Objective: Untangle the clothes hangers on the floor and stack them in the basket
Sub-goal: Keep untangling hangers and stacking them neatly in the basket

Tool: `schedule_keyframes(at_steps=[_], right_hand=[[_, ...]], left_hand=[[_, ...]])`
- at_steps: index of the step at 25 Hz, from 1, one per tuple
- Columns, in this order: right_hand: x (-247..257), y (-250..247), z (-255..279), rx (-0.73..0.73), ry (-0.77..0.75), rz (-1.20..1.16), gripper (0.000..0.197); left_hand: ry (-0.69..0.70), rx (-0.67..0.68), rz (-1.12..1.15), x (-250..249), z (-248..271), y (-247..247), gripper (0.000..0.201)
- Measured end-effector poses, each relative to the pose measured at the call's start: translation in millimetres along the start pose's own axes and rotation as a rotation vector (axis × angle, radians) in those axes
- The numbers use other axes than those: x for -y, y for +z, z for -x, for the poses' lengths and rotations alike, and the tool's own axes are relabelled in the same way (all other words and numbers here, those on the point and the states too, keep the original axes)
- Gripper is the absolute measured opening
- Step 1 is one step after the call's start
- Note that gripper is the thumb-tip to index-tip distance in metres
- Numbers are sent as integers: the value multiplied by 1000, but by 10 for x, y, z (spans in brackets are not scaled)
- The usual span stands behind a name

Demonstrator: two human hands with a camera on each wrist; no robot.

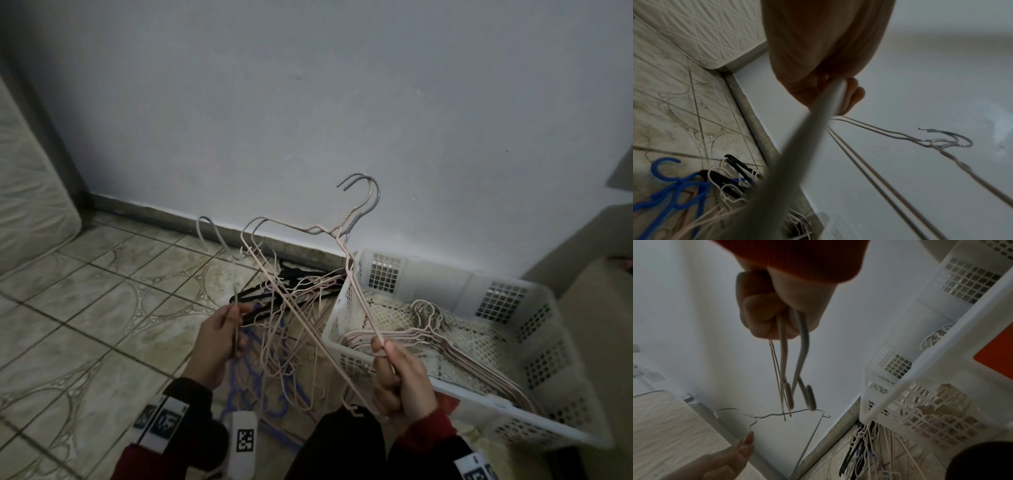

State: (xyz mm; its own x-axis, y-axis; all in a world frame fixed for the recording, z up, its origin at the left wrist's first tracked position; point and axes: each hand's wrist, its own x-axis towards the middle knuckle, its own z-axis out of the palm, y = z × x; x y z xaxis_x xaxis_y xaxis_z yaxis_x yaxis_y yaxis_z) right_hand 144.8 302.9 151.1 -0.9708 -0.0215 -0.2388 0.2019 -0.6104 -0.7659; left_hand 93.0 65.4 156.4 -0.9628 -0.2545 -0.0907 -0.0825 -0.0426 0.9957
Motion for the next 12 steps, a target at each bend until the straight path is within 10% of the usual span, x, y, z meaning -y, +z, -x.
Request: schedule_keyframes(at_steps=[12], right_hand=[[327, -221, 90, 188, -38, 59, 59]], left_hand=[[174, -77, -505, 118, -75, -315, 30]])
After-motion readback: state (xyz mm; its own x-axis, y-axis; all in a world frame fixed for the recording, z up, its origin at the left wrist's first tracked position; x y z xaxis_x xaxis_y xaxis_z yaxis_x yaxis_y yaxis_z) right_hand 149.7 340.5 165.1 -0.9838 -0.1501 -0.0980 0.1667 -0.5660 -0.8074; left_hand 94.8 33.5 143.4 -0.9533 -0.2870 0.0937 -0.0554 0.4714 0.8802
